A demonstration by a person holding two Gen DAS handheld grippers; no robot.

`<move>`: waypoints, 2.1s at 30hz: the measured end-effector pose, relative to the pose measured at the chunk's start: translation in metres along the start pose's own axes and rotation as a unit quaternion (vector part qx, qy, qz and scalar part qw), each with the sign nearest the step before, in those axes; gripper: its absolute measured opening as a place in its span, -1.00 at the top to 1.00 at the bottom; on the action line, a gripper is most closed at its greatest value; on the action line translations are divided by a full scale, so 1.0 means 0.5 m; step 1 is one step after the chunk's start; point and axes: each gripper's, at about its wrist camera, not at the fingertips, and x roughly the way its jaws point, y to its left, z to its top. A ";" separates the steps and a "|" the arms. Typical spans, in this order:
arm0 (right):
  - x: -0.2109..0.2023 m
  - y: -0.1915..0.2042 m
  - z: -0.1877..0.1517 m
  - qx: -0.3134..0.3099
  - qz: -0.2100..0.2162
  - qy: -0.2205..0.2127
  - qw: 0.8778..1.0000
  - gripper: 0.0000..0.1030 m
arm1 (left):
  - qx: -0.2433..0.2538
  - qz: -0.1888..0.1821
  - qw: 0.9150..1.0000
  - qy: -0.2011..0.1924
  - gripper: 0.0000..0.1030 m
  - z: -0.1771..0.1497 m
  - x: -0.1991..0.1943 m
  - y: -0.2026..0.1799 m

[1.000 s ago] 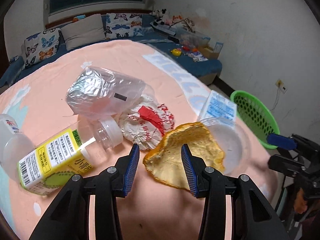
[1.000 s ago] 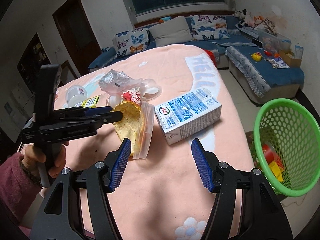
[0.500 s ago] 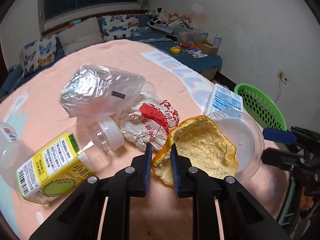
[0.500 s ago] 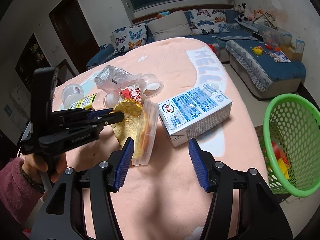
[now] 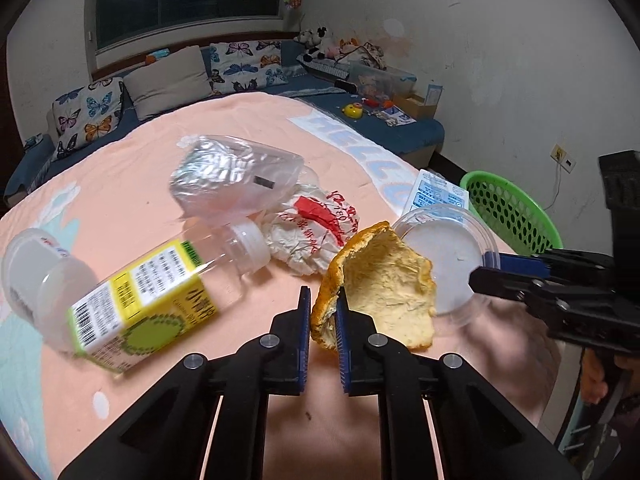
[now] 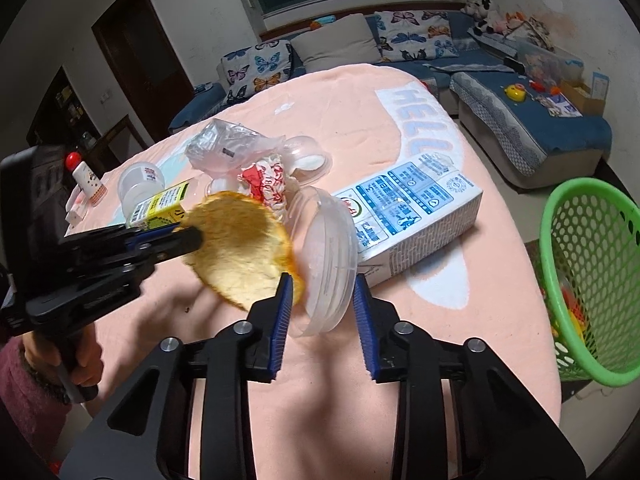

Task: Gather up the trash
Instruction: 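Grasp the bread crust with the left gripper while the right gripper grasps the clear lid, then carry the clear lid to the basket and release it while the left gripper carries the crust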

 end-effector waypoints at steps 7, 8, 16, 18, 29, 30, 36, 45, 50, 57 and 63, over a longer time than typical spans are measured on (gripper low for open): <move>-0.006 -0.005 -0.004 0.005 -0.004 -0.010 1.000 0.69 | -0.013 0.006 1.000 -0.013 0.78 -0.011 -0.045 0.021; -0.012 -0.003 -0.004 0.001 -0.007 -0.014 1.000 0.70 | -0.013 0.008 1.000 -0.015 0.78 -0.011 -0.052 0.022; -0.077 -0.007 0.003 -0.010 -0.005 -0.038 0.999 0.73 | -0.010 -0.011 0.999 -0.038 0.79 0.011 -0.097 0.001; -0.100 -0.019 0.007 -0.006 -0.008 -0.048 0.999 0.73 | -0.005 -0.017 0.999 -0.044 0.79 0.021 -0.106 -0.014; -0.213 -0.212 0.017 0.052 -0.119 -0.089 0.988 0.80 | 0.032 -0.064 0.995 -0.062 0.79 0.103 -0.088 -0.125; -0.217 -0.234 0.013 0.061 -0.129 -0.088 0.986 0.80 | 0.036 -0.068 0.995 -0.061 0.79 0.111 -0.081 -0.137; -0.212 -0.370 -0.010 0.115 -0.199 -0.069 0.971 0.80 | 0.054 -0.093 0.993 -0.049 0.79 0.153 -0.030 -0.206; -0.158 -0.486 -0.053 0.161 -0.247 -0.018 0.955 0.73 | 0.093 -0.111 0.989 -0.026 0.79 0.208 0.052 -0.315; -0.152 -0.524 -0.077 0.180 -0.253 -0.005 0.951 0.70 | 0.107 -0.119 0.987 -0.015 0.79 0.228 0.095 -0.367; -0.154 -0.548 -0.086 0.188 -0.252 -0.005 0.949 0.24 | 0.127 -0.123 0.984 -0.004 0.79 0.248 0.143 -0.444; -0.179 -0.550 -0.090 0.187 -0.248 -0.021 0.950 0.09 | 0.130 -0.124 0.984 0.021 0.79 0.245 0.202 -0.486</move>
